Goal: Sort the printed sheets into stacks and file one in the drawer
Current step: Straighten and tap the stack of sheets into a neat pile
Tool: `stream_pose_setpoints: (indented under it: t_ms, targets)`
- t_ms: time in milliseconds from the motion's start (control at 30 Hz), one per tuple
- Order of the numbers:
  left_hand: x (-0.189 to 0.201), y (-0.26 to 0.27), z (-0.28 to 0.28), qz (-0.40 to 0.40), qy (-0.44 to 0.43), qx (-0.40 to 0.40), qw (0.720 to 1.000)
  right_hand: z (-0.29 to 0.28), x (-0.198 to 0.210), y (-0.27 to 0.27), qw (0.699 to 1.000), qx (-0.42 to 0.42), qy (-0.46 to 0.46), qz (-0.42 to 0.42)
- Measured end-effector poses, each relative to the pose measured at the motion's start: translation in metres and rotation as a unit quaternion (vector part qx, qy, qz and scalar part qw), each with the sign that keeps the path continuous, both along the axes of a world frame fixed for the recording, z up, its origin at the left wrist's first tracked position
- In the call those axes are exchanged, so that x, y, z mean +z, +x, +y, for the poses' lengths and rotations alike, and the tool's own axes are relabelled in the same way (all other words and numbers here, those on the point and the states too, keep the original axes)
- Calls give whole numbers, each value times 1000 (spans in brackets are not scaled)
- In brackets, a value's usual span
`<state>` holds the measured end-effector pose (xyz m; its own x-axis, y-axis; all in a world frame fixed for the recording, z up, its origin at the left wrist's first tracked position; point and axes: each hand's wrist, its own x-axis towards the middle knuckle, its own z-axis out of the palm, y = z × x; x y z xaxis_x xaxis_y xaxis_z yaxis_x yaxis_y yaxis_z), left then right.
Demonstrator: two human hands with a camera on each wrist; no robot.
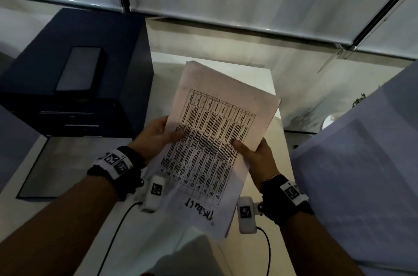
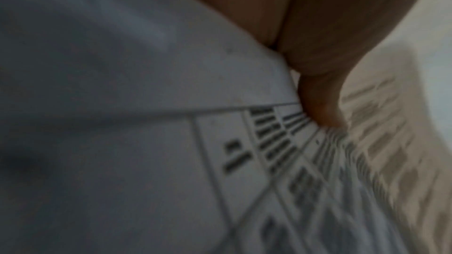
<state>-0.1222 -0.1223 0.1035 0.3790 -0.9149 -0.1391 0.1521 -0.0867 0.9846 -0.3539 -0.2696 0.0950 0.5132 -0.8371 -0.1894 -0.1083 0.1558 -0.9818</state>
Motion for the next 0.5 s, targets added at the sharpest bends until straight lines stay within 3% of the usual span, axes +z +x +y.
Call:
stream_pose_setpoints:
  t_ms: [100, 233, 333, 500]
  targets:
    - [-1, -8, -1, -58, -46, 49, 996, 2, 24, 10, 998, -35, -20, -41]
    - [-6, -18, -5, -179, -67, 150, 970, 15, 47, 17, 991, -58, -92, -81]
    - [-26, -21, 2, -216, -51, 138, 965, 26, 44, 18, 991, -43, -105, -70]
    - [-28, -22, 7, -169, -58, 121, 977, 26, 36, 20, 991, -54, -113, -38]
